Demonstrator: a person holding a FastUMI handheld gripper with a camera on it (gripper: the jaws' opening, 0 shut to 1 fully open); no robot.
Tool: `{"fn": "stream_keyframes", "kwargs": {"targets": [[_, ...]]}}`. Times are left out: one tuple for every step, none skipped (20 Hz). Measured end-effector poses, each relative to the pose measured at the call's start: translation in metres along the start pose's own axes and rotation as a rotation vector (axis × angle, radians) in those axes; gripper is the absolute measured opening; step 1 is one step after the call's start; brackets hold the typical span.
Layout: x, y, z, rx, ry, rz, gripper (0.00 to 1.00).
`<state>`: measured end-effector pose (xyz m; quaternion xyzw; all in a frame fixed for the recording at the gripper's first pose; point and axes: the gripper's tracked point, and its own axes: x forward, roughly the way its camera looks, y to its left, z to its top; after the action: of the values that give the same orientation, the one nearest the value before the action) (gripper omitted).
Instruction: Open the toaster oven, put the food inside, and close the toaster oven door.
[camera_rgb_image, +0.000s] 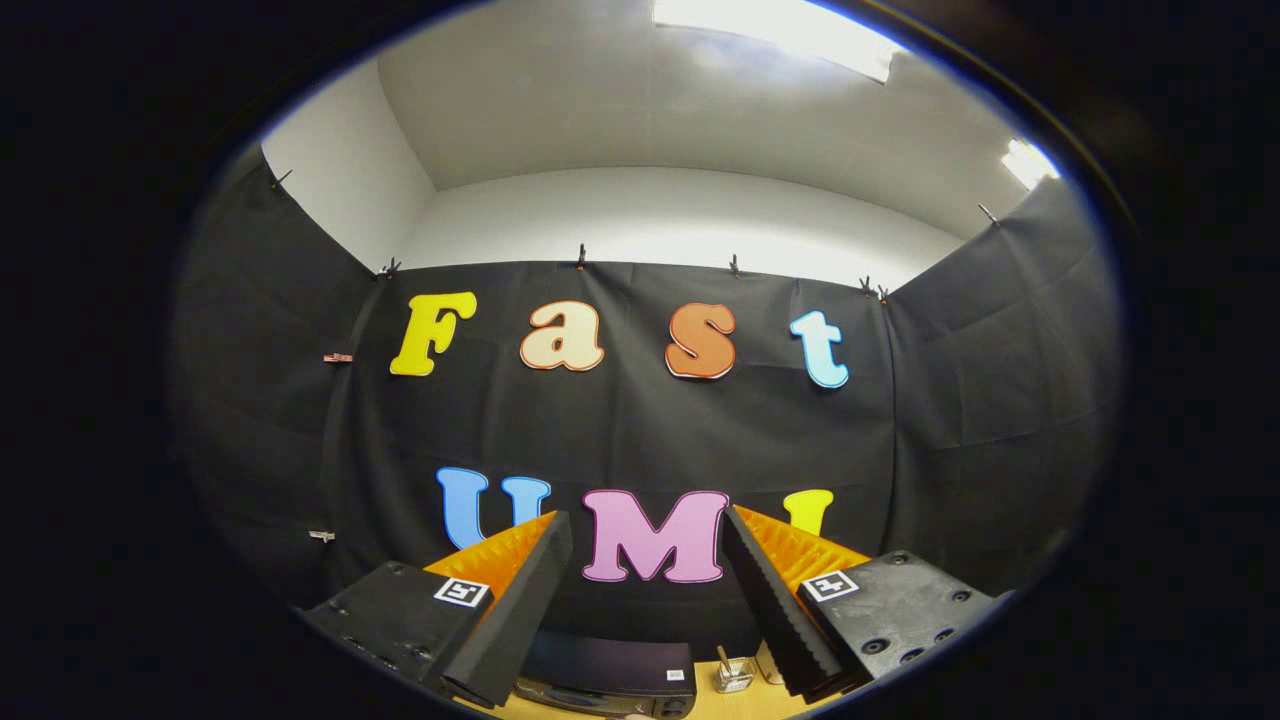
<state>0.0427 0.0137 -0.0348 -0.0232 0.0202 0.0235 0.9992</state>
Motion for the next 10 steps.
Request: {"fn": "stream_keyframes", "kwargs": {"targets": [[0.005, 0.004, -0.007, 0.001, 0.008, 0.013, 0.97], [0.012, 0.006, -0.015, -0.001, 0.016, 0.022, 0.97], [0.018, 0.008, -0.023, -0.003, 0.024, 0.029, 0.97], [0.025, 0.009, -0.033, -0.002, 0.029, 0.029, 0.97], [0.032, 0.010, -0.042, 0.004, 0.030, 0.026, 0.97], [0.039, 0.010, -0.056, 0.017, 0.042, 0.024, 0.97], [0.045, 0.013, -0.072, 0.039, 0.061, 0.025, 0.97], [0.051, 0.016, -0.090, 0.067, 0.081, 0.023, 0.98], [0.055, 0.019, -0.109, 0.094, 0.102, 0.023, 0.98], [0.058, 0.021, -0.131, 0.112, 0.130, 0.020, 0.98]]}}
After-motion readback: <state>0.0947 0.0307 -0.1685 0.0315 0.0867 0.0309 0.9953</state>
